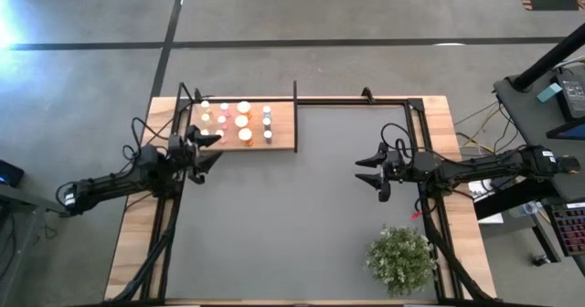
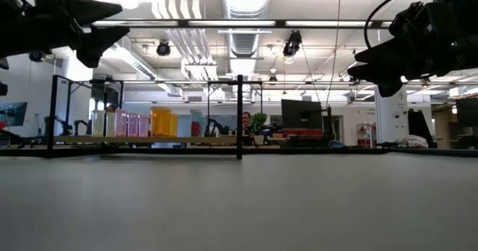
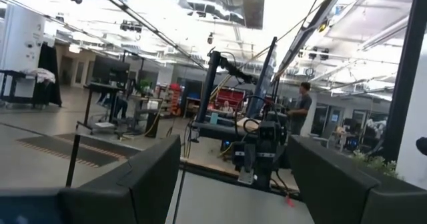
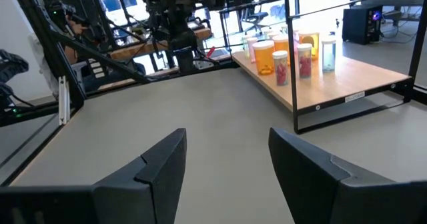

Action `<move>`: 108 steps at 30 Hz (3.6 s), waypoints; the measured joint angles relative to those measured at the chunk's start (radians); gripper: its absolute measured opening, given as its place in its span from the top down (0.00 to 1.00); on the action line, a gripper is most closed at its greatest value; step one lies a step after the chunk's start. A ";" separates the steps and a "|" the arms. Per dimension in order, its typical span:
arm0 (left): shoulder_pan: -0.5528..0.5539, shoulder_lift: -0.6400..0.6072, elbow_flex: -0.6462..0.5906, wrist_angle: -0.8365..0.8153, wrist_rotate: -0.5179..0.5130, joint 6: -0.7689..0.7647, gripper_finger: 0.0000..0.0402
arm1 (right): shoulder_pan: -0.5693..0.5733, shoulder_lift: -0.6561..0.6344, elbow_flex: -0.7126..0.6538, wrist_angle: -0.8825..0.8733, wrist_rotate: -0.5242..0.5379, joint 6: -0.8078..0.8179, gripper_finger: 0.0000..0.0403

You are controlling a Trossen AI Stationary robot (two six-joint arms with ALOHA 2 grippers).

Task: Pick and place medicine bottles onto shelf by color
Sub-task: Return to Home Position

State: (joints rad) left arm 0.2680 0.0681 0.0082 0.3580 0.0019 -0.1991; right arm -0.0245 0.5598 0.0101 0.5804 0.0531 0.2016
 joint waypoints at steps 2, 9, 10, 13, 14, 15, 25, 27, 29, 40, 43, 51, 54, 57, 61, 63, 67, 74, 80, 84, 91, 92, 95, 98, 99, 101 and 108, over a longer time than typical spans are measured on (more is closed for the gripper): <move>0.000 0.004 0.000 -0.011 0.000 -0.002 0.35 | 0.000 0.000 0.000 0.000 0.000 0.000 0.50; 0.000 0.035 0.000 -0.009 0.000 -0.003 0.35 | 0.000 0.000 0.000 0.000 0.000 0.000 0.50; 0.000 0.038 0.000 -0.009 0.000 -0.003 0.35 | 0.000 0.000 0.000 0.000 0.000 0.000 0.50; 0.000 0.039 0.001 -0.007 0.000 -0.003 0.35 | 0.000 0.000 0.000 0.000 0.000 0.000 0.50; 0.000 0.039 0.001 -0.008 0.000 -0.003 0.35 | 0.000 0.000 0.000 0.000 0.000 0.000 0.50; 0.000 0.039 0.001 -0.008 -0.001 -0.003 0.35 | 0.000 0.000 0.000 0.000 0.000 0.000 0.50; 0.000 0.041 0.001 -0.008 -0.001 -0.003 0.35 | 0.000 0.000 0.000 0.000 0.000 0.000 0.50; 0.000 0.043 0.001 -0.008 -0.001 -0.003 0.35 | 0.000 0.000 0.000 0.000 0.000 0.000 0.50; 0.000 0.043 0.001 -0.008 -0.001 -0.003 0.35 | 0.000 0.000 0.000 0.000 0.000 0.000 0.50; -0.001 0.048 0.001 -0.007 -0.001 -0.003 0.35 | 0.000 0.000 0.000 0.000 0.000 -0.010 0.50; 0.000 0.051 0.001 -0.007 -0.001 -0.003 0.35 | 0.000 0.000 0.000 0.000 0.000 -0.047 0.50; 0.000 0.056 0.001 -0.008 -0.001 -0.003 0.35 | 0.000 0.000 0.000 0.000 0.000 -0.056 0.50; 0.000 0.056 0.001 -0.008 -0.001 -0.003 0.35 | 0.000 0.000 0.000 0.000 0.000 -0.055 0.50; 0.000 0.056 0.001 -0.008 -0.001 -0.003 0.35 | 0.000 0.000 0.000 0.000 0.000 -0.055 0.50; 0.000 0.056 0.001 -0.008 -0.001 -0.003 0.35 | 0.000 0.000 0.000 0.000 0.000 -0.054 0.50; 0.000 0.056 0.001 -0.008 -0.002 -0.003 0.35 | 0.000 0.000 0.000 0.000 0.000 -0.055 0.50; 0.000 0.056 0.001 -0.008 -0.001 -0.003 0.35 | 0.000 0.000 0.000 0.000 0.000 -0.053 0.50; 0.000 0.056 0.001 -0.008 -0.001 -0.003 0.35 | 0.000 0.000 0.000 0.000 0.000 -0.053 0.50; 0.000 0.056 0.001 -0.008 -0.001 -0.003 0.35 | 0.000 0.000 0.000 0.000 0.000 -0.053 0.50; 0.000 0.056 0.001 -0.008 -0.001 -0.003 0.35 | 0.000 0.000 0.000 0.000 0.000 -0.053 0.50; 0.000 0.056 0.001 -0.008 -0.002 -0.003 0.35 | 0.000 0.000 0.000 0.000 0.000 -0.053 0.50; 0.000 0.056 0.001 -0.008 -0.002 -0.003 0.35 | 0.000 0.000 0.000 0.000 0.000 -0.053 0.50; 0.000 0.056 0.001 -0.008 -0.001 -0.003 0.35 | 0.000 0.000 0.000 0.000 0.000 -0.053 0.50; 0.000 0.056 0.001 -0.008 -0.001 -0.003 0.35 | 0.000 0.000 0.000 0.000 0.000 -0.053 0.50; 0.000 0.056 0.001 -0.008 -0.001 -0.003 0.35 | 0.000 0.000 0.000 0.000 0.000 -0.053 0.50; 0.000 0.056 0.001 -0.008 -0.001 -0.003 0.35 | 0.000 0.000 0.000 0.000 0.000 -0.053 0.50; -0.001 0.056 0.001 -0.008 -0.002 -0.003 0.35 | 0.000 0.000 0.000 0.000 0.000 -0.053 0.50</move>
State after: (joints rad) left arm 0.2672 0.1242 0.0093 0.3504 0.0002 -0.2020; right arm -0.0246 0.5598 0.0103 0.5804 0.0530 0.1486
